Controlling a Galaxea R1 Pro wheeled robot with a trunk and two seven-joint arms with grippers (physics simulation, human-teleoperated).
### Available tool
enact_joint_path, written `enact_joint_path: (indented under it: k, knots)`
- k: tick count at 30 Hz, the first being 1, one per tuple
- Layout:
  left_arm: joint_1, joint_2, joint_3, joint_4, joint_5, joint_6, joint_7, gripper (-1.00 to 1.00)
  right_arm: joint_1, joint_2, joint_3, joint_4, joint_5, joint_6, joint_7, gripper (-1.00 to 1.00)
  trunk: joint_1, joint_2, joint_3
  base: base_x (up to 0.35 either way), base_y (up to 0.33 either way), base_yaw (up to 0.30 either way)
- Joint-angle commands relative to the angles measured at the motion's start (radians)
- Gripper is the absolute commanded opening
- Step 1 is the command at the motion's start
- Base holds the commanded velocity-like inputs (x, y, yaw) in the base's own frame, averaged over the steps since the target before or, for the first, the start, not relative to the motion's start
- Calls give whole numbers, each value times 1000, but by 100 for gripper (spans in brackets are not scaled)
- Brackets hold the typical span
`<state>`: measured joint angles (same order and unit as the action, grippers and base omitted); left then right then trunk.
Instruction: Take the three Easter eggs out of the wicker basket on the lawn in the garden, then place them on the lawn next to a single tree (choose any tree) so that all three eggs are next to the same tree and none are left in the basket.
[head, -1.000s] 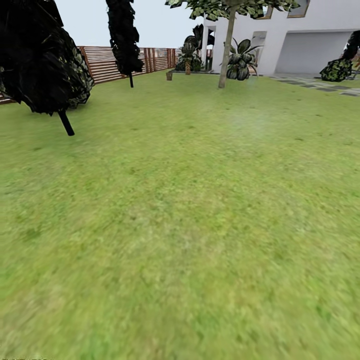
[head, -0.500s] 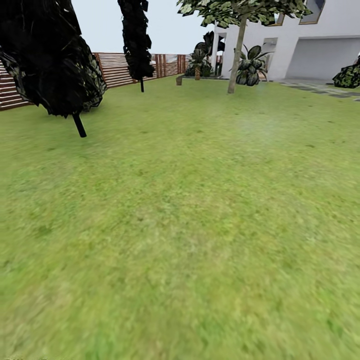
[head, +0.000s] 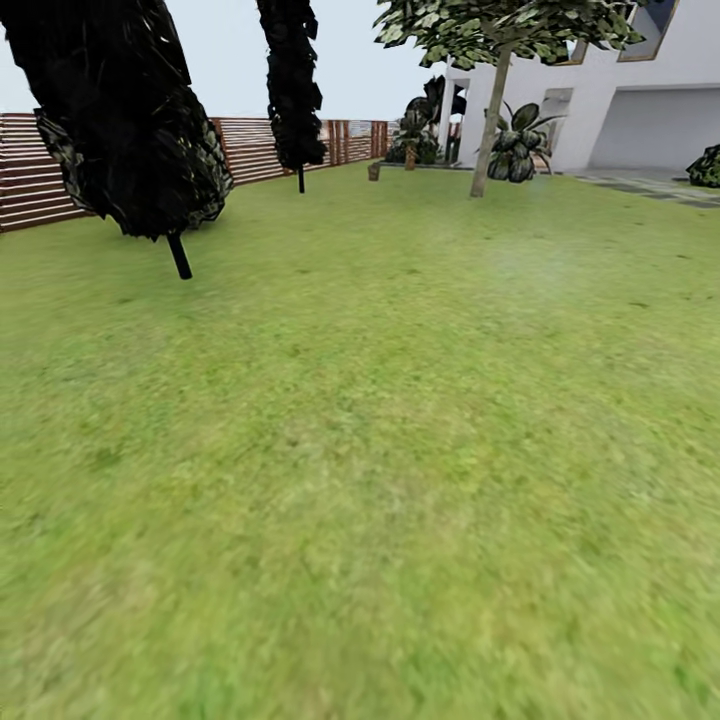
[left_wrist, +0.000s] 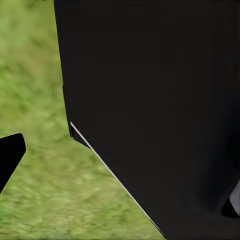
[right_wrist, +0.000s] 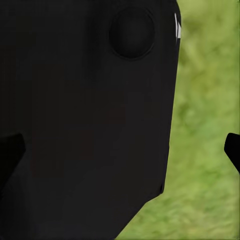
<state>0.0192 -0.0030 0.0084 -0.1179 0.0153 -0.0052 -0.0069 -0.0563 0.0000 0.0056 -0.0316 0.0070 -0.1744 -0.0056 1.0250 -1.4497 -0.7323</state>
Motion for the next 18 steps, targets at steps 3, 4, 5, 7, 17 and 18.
enact_joint_path:
  k: [3, 4, 5, 7, 17, 18]
  knots:
    - [1, 0, 1, -2, 2, 0, -1, 100, 0, 0, 0, 1, 1, -3, -1, 100, 0, 0, 4, 0, 0, 41]
    - [1, 0, 1, -2, 2, 0, -1, 100, 0, 0, 0, 1, 1, -3, -1, 100, 0, 0, 6, 0, 0, 16]
    - [1, 0, 1, -2, 2, 0, -1, 100, 0, 0, 0, 1, 1, -3, -1, 100, 0, 0, 7, 0, 0, 10]
    - [1, 0, 1, -2, 2, 0, -1, 100, 0, 0, 0, 1, 1, -4, -1, 100, 0, 0, 10, 0, 0, 5]
    - [1, 0, 1, -2, 2, 0, -1, 100, 0, 0, 0, 1, 1, -4, -1, 100, 0, 0, 26, 0, 0, 0]
    - [1, 0, 1, -2, 2, 0, -1, 100, 0, 0, 0, 1, 1, -4, -1, 100, 0, 0, 27, 0, 0, -4]
